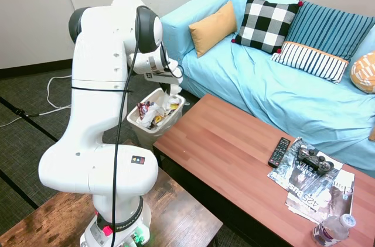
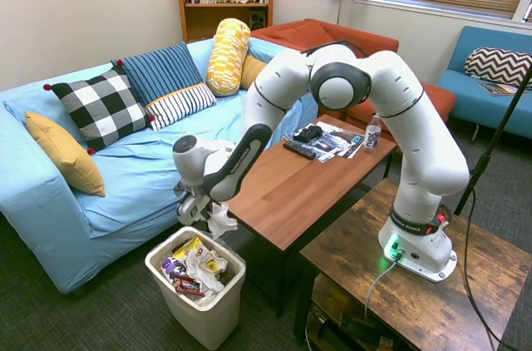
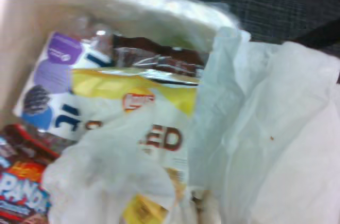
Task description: Throw the tissue in the trash bin
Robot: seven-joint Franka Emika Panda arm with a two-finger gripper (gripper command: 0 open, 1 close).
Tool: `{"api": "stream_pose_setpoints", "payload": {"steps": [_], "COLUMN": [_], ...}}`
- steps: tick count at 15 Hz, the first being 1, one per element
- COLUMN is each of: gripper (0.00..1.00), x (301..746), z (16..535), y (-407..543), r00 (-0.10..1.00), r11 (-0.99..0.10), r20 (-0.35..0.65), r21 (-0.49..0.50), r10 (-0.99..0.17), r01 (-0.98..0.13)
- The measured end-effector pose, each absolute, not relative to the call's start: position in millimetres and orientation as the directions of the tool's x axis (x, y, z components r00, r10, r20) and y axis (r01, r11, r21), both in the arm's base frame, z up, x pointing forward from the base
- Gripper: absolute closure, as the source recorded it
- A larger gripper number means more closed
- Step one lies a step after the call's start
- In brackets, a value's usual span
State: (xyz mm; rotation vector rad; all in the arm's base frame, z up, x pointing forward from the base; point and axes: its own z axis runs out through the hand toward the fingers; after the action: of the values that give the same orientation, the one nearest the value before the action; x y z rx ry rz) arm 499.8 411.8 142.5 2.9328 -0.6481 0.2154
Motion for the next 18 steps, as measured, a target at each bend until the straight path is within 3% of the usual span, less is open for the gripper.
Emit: {"api": "stream_pose_setpoints", "payload": {"steps": [1, 2, 10, 18], "gripper": [1.00, 0.00, 0.00, 0.00], "x": [493, 488, 479, 493], "z": [133, 125, 88, 98], "y": [432, 448, 475, 472], "r00": [0.905, 0.910, 0.920, 0.907], "r11": [-0.906, -0.911, -0.919, -0.906], "r20": [0.169, 0.171, 0.168, 0.175], "r21": [0.101, 0.107, 0.120, 0.119], "r10": [-0.391, -0.378, -0.354, -0.383], "r01": [-0.411, -0.399, -0.376, -0.406]}}
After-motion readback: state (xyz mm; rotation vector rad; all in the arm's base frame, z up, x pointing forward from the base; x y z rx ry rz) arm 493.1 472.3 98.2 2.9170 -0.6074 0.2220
